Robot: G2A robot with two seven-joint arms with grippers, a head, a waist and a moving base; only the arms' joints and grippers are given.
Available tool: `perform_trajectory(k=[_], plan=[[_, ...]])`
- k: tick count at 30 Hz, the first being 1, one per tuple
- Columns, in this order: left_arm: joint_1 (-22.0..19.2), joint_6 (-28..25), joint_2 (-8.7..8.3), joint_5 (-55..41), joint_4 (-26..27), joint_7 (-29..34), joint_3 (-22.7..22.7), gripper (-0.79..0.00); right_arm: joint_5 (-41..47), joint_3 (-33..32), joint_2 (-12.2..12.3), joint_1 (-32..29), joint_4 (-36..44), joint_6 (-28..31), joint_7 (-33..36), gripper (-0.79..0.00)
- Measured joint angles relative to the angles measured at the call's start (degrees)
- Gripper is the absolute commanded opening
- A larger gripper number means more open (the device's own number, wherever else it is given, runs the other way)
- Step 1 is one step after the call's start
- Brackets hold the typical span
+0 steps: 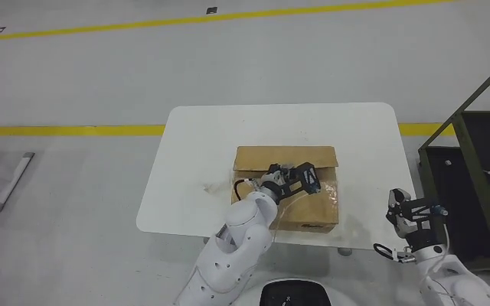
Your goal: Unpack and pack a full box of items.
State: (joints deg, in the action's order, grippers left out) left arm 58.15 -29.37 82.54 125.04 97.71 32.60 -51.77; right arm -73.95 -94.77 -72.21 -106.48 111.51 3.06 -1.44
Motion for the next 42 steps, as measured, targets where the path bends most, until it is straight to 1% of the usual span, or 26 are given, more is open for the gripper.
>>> perform_trajectory(k=[1,2,3,4,6,8,13,15,20,23,28,30,35,39,42], plan=[[0.6,-0.8,-0.11,0.1,1.3,0.3,-0.2,-0.785,0.1,-0.1,0.0,-0.1,0.1,0.1,-0.1,-0.785],[1.1,-1.4,-0.19,0.3,2.1,0.5,-0.3,-0.745,0.1,-0.2,0.0,-0.2,0.1,0.1,-0.1,-0.785],[1.6,-1.9,-0.27,0.5,2.9,0.7,-0.4,-0.185,0.4,-0.2,0.0,-0.3,0.1,0.1,-0.2,-0.785],[2.0,-2.6,-0.37,0.9,3.6,0.8,-0.6,0.000,1.3,-0.3,-0.1,-0.4,0.1,0.2,-0.3,-0.785],[2.2,-2.9,-0.44,1.0,3.7,0.9,-1.1,0.000,2.6,-0.5,-0.1,-0.5,0.0,0.3,-0.3,-0.785],[1.4,-2.1,-0.33,1.0,3.3,0.9,-1.6,0.000,2.7,-0.6,-0.1,-0.5,0.0,0.4,-0.4,-0.785],[-2.8,-0.4,0.15,4.9,2.1,-0.8,-0.3,0.000,2.2,-0.4,-0.1,-0.3,-0.1,0.7,-0.3,-0.785],[-4.4,-0.8,0.36,5.9,1.1,-1.5,0.4,0.000,2.2,-0.5,-0.2,-0.3,-0.1,0.7,-0.3,-0.785],[-9.5,-0.8,1.30,8.1,-3.2,-2.4,2.4,0.000,2.8,-0.6,-0.2,-0.2,0.0,0.3,-0.4,-0.785],[-12.8,-0.4,1.90,11.7,-6.8,-2.6,4.5,0.000,2.9,-0.5,-0.3,-0.1,0.0,0.2,-0.3,-0.785],[-16.4,2.6,3.37,12.9,-12.4,-0.7,6.3,0.000,2.5,-0.2,-0.3,0.1,0.2,0.0,-0.1,-0.785],[-17.3,3.3,3.91,12.5,-14.4,0.3,6.7,0.000,2.4,-0.2,-0.3,0.1,0.2,0.0,-0.1,-0.770],[-19.4,4.9,5.20,12.7,-19.3,2.3,7.6,0.000,2.1,-0.1,-0.4,0.4,0.3,0.1,0.2,-0.767],[-20.1,6.5,6.04,12.0,-20.9,3.4,7.7,0.000,1.9,0.1,-0.4,0.6,0.4,0.1,0.4,-0.767],[-20.4,7.4,6.47,12.0,-21.5,3.3,7.5,0.000,2.2,0.1,-0.4,1.0,0.5,-0.3,0.3,-0.785]])
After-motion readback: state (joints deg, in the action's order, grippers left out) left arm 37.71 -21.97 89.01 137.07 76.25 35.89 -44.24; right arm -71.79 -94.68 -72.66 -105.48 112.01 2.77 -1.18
